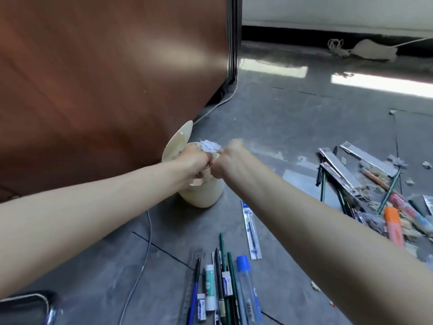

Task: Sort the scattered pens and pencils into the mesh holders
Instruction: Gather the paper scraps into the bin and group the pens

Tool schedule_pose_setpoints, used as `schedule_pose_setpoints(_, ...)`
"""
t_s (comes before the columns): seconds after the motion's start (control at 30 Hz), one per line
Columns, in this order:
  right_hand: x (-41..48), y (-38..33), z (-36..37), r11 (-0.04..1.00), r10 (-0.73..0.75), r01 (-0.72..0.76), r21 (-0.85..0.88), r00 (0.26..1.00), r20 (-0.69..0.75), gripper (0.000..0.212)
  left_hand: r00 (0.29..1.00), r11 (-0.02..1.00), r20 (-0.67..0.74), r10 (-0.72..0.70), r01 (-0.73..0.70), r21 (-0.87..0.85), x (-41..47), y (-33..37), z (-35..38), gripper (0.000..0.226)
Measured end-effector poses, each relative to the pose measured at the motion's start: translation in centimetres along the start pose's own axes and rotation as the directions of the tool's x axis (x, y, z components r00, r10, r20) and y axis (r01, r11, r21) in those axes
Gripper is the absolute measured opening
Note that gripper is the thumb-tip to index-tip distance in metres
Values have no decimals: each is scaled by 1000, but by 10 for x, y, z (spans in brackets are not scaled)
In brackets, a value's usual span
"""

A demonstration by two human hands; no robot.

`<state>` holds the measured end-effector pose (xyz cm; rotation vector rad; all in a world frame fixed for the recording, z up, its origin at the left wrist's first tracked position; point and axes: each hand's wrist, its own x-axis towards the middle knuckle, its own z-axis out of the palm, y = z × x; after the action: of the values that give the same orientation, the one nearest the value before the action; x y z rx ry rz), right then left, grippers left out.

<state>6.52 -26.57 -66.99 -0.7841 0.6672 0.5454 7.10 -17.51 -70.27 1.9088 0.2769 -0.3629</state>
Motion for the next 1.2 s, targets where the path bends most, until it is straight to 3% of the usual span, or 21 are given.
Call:
schedule_pose_setpoints(0.03, 13, 5, 4, 999, -34, 33, -37, 999, -33, 39, 998, 997, -17, -66, 66, -36, 4, -4, -5, 37)
schedule_pose_setpoints(0.1, 21, 9, 6, 997, 22, -17, 79, 997, -68, 30, 985, 986, -62, -163, 160, -46, 9, -11, -10, 29)
schedule_pose_setpoints(0.17, 28, 9, 7, 992, 79, -73, 100, 995, -55, 36, 976, 983, -123, -178, 183, 30, 20, -21, -16, 30)
schedule_pose_setpoints(0.27, 27, 6, 0, 990, 112, -111, 82, 994, -14, 51, 972, 967, -194, -131, 168, 191, 33, -30, -21, 31)
schedule_pose_setpoints(0.4, 19, 4, -6, 994, 106, -108, 34, 991, 77, 61, 978, 936, -182, -104, 158, 314, 38, -30, -21, 27)
schedule_pose_setpoints(0.53, 19, 1, -10, 998, 57, -59, 18, 995, 82, 57, 993, 879, -116, -3, 58, 474, 37, -23, -22, 5)
schedule_pose_setpoints(0.63, 21, -2, -16, 997, 58, -55, -55, 997, 56, 54, 994, 824, -104, 33, 32, 566, 36, -22, -24, 25)
schedule_pose_setpoints(0.73, 21, -2, -19, 987, 71, -66, -144, 997, 25, 50, 992, 801, -112, 59, 20, 598, 33, -22, -28, 17)
schedule_pose_setpoints(0.9, 14, -5, -27, 957, 34, -32, -287, 999, 2, 34, 981, 768, -87, 174, -80, 635, 21, -21, -30, 27)
schedule_pose_setpoints(1.0, 5, -6, -49, 833, -108, 78, -547, 994, -22, 19, 943, 691, -19, 334, -231, 685, 11, -19, -25, 26)
schedule_pose_setpoints(1.07, -3, -3, -81, 639, -239, 128, -758, 970, -37, 6, 883, 618, 73, 465, -382, 687, 2, -20, -13, 20)
schedule_pose_setpoints(1.2, -19, 10, -169, 215, -283, -65, -974, 951, -126, 18, 826, 564, 263, 498, -539, 625, -18, -36, 36, 17)
